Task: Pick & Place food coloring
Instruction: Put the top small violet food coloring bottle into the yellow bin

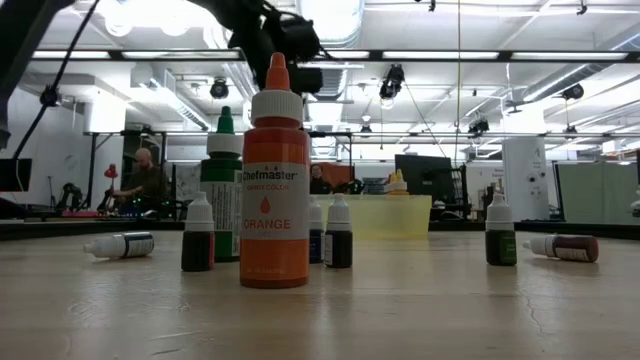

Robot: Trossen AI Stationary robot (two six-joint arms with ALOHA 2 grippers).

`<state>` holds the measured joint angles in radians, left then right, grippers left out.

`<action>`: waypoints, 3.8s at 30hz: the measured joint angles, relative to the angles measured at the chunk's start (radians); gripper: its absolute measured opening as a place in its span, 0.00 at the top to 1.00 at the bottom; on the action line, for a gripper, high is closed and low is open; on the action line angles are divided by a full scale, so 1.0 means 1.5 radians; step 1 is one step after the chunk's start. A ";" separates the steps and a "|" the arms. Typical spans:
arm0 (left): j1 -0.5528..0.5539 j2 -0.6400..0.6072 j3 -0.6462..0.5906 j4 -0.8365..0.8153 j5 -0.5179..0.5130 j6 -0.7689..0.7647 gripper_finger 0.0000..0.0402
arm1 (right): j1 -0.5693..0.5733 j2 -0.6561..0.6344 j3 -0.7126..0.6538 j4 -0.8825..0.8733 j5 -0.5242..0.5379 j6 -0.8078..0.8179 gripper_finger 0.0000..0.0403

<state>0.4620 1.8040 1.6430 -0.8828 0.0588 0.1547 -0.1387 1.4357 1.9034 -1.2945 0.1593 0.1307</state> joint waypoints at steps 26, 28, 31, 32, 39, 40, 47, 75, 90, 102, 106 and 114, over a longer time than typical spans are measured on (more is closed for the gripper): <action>0.033 0.143 0.059 -0.012 -0.001 0.076 0.89 | 0.000 0.000 0.000 0.000 0.001 0.013 0.57; 0.038 0.145 0.058 -0.013 -0.001 0.076 0.89 | 0.000 0.000 0.000 0.000 0.001 0.013 0.57; 0.045 0.147 0.058 -0.010 -0.001 0.077 0.89 | 0.000 0.000 0.000 0.000 0.001 0.013 0.57; 0.046 0.149 0.058 -0.009 -0.001 0.078 0.89 | 0.000 0.000 0.000 0.000 0.001 0.013 0.57; 0.050 0.162 0.057 -0.013 -0.001 0.093 0.89 | 0.001 0.000 0.000 0.000 0.005 0.018 0.57; 0.049 0.164 0.057 -0.017 0.000 0.097 0.89 | 0.001 0.000 0.000 -0.001 0.006 0.018 0.57; 0.047 0.181 0.056 -0.037 0.002 0.135 0.89 | 0.001 0.000 0.000 -0.001 0.019 0.018 0.57; 0.049 0.183 0.028 -0.002 0.004 0.174 0.89 | 0.000 0.000 0.000 -0.001 0.053 0.018 0.57; 0.048 0.195 0.026 -0.001 0.002 0.169 0.89 | 0.000 0.000 0.000 -0.001 0.053 0.021 0.57; 0.048 0.195 0.026 0.000 0.001 0.173 0.89 | 0.000 0.000 0.000 -0.001 0.053 0.023 0.57; 0.048 0.195 0.026 0.001 0.002 0.174 0.89 | 0.000 0.000 0.000 -0.001 0.052 0.023 0.57; 0.048 0.195 0.026 0.002 0.002 0.178 0.89 | 0.001 0.000 0.000 -0.001 0.052 0.023 0.57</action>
<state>0.5346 2.0964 1.6814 -0.8799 0.0612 0.4222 -0.1375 1.4357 1.9034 -1.2957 0.2379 0.1650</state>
